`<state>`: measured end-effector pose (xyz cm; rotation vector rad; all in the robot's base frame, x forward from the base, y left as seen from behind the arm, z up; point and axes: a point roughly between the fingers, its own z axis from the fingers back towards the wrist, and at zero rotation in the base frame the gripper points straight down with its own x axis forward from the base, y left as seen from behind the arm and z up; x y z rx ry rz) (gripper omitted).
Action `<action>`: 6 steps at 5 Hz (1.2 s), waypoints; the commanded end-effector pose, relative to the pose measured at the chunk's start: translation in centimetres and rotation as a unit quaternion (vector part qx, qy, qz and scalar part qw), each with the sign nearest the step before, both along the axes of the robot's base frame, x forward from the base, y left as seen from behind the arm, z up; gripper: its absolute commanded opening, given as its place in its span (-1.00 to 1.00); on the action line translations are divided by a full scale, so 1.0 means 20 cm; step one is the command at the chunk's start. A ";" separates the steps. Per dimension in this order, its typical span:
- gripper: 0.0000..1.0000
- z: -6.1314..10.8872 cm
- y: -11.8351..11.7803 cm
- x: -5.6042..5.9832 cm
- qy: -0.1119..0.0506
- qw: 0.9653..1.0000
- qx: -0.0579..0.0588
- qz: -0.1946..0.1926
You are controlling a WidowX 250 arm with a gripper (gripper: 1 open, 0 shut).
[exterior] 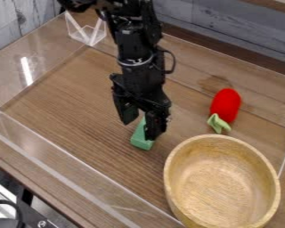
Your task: Put the green block in the brown bowl
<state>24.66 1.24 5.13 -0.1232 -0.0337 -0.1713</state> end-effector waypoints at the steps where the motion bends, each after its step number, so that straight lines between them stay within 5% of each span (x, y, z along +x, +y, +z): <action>1: 1.00 0.07 0.03 0.03 -0.032 0.999 0.001 0.015; 6: 1.00 0.01 0.01 0.03 -0.014 1.000 0.001 0.015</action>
